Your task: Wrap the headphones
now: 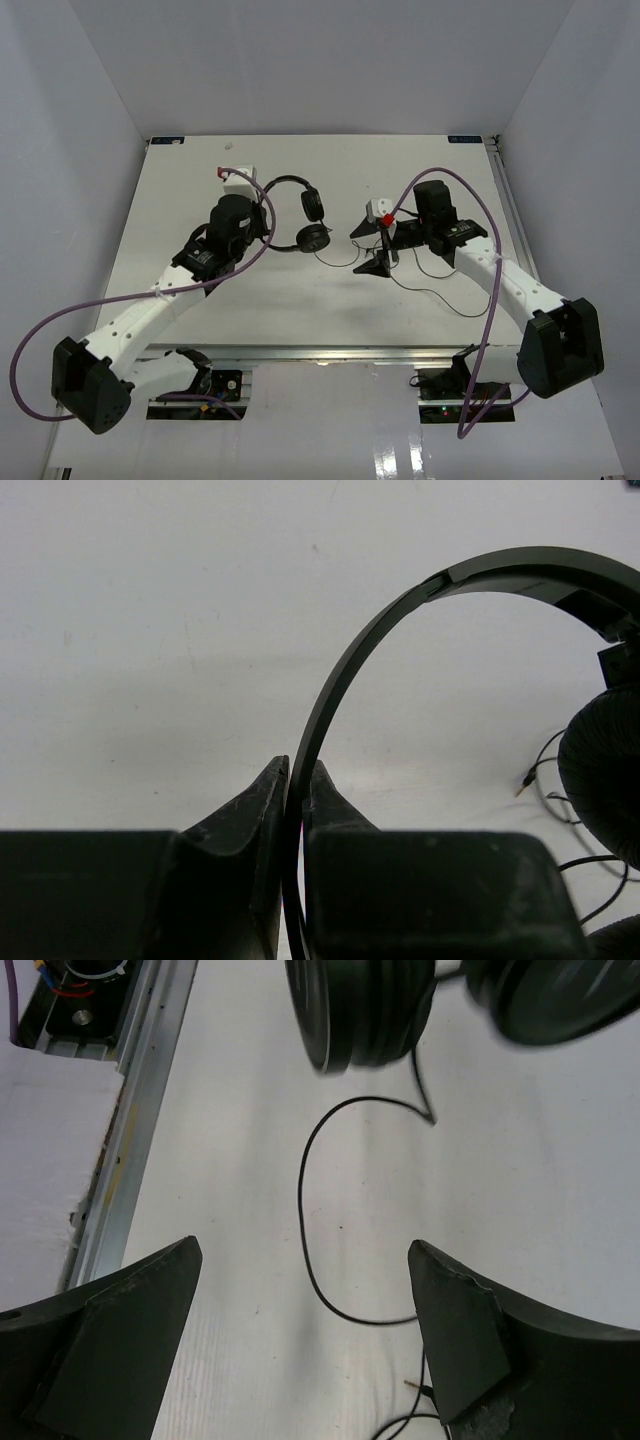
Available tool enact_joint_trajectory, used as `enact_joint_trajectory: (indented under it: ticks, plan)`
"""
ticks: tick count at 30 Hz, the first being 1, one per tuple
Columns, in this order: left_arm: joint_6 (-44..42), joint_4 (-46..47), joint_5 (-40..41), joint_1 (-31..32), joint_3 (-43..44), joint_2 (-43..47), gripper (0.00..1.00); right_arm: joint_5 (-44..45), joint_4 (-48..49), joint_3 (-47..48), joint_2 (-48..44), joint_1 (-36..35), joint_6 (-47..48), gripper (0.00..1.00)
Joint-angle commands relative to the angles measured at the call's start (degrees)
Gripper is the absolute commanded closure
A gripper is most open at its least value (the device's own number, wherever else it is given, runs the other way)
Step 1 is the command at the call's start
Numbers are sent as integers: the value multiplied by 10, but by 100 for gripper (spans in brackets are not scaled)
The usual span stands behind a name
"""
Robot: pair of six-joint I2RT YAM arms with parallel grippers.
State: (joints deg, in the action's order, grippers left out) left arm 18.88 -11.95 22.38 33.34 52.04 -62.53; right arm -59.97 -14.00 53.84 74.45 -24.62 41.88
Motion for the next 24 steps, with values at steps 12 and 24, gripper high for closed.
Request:
enact_joint_trajectory:
  ticks: [12,24]
  plan:
    - [-38,122,39,-1,-77,106,100,45,198,110,12,4,-307,9]
    - [-99,210,-1,-1,-111,76,100,231,174,237,79,-38,-668,10]
